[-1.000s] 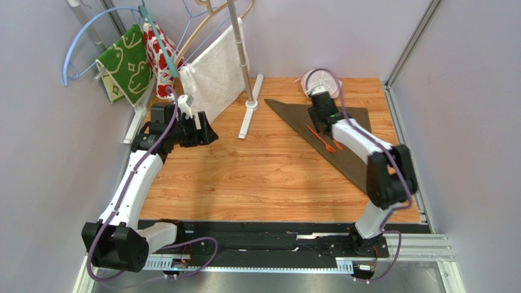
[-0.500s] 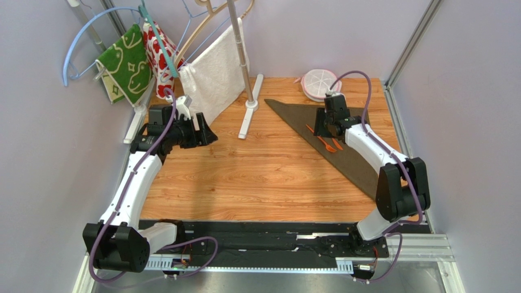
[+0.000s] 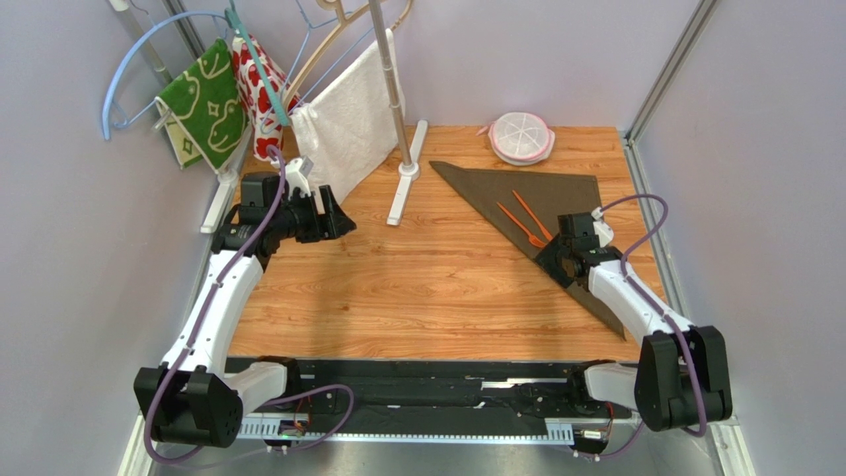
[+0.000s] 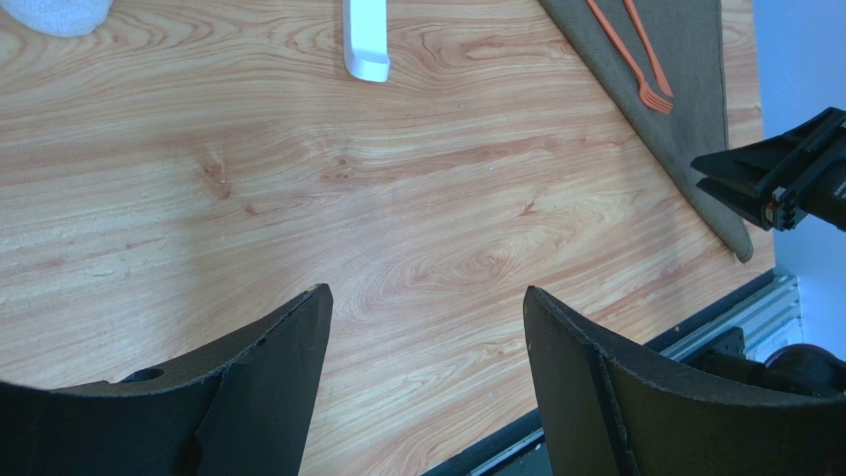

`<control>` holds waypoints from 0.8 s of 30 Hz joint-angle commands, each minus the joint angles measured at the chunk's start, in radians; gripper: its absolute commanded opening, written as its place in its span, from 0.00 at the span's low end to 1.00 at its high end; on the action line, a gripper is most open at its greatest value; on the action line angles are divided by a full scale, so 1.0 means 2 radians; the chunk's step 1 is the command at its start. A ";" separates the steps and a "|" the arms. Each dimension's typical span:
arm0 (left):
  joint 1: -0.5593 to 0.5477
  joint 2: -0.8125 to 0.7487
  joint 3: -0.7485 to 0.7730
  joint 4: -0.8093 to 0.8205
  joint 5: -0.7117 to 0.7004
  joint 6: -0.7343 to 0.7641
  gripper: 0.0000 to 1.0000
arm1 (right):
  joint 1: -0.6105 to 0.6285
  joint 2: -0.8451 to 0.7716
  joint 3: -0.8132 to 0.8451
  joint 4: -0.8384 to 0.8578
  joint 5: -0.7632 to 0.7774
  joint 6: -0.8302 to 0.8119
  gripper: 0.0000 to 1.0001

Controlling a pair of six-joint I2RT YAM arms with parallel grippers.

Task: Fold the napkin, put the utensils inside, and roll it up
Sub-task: Place the utensil onto the napkin, then fold the napkin

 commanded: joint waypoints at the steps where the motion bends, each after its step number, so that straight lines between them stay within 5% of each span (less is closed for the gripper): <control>1: 0.004 -0.020 -0.006 0.020 0.018 -0.006 0.79 | -0.031 -0.049 -0.004 0.026 0.026 -0.004 0.49; 24: 0.004 -0.038 -0.006 0.025 0.032 -0.007 0.79 | -0.062 0.067 -0.035 0.096 -0.030 -0.031 0.48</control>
